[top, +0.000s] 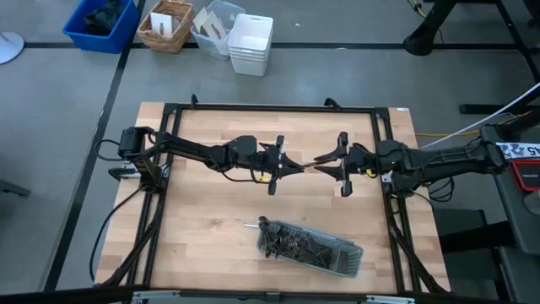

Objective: Sort silverware
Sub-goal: Put the knife into the gray silverware rack

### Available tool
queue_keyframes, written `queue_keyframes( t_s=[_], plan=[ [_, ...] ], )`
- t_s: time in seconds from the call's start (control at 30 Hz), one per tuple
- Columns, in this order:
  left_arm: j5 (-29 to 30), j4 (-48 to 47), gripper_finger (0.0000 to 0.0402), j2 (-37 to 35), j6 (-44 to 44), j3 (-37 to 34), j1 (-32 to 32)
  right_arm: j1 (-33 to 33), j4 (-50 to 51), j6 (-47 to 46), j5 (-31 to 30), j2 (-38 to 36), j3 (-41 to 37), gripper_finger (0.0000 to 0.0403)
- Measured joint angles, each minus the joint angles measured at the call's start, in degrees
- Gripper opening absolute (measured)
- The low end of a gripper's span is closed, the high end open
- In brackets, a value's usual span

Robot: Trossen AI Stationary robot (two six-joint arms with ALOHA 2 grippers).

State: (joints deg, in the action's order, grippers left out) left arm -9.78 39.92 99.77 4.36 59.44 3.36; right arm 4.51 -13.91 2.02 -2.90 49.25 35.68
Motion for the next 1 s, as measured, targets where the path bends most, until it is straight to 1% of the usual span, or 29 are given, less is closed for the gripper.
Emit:
queue_keyframes(
  t_s=[0.2, 0.43, 0.57, 0.67, 0.83, 0.87, 1.0],
  plan=[
    [0.00, -0.28, 0.0010, 0.00, 0.14, 0.00, 0.00, -0.02, -0.23, 0.00, 0.55, 0.53, 0.00, 0.0111],
    [0.00, -0.37, 0.0017, 0.00, 0.15, 0.00, 0.00, -0.02, -4.02, 0.00, 0.57, 0.53, 0.02, 0.0111],
    [0.00, -0.33, 0.0012, 0.00, 0.13, 0.00, 0.00, -0.02, -4.42, 0.00, 0.57, 0.53, 0.02, 0.0109],
    [0.00, -0.33, 0.0012, 0.00, 0.13, 0.00, 0.04, -0.02, -4.33, -0.08, 1.05, 0.53, 0.02, 0.0087],
    [-0.01, -0.33, 0.0021, 0.00, 0.14, 0.00, 0.07, -0.02, -4.42, -0.09, 1.01, 0.53, 0.02, 0.0014],
    [0.09, -0.33, 0.0021, 0.00, 0.12, 0.00, 0.07, -0.02, -4.46, -0.20, 1.07, 0.53, 0.02, 0.0010],
    [0.06, -0.33, 0.0018, 0.00, 0.00, 0.00, 0.07, -0.02, -4.46, -0.64, 1.07, 0.53, 0.02, 0.0017]
  ],
)
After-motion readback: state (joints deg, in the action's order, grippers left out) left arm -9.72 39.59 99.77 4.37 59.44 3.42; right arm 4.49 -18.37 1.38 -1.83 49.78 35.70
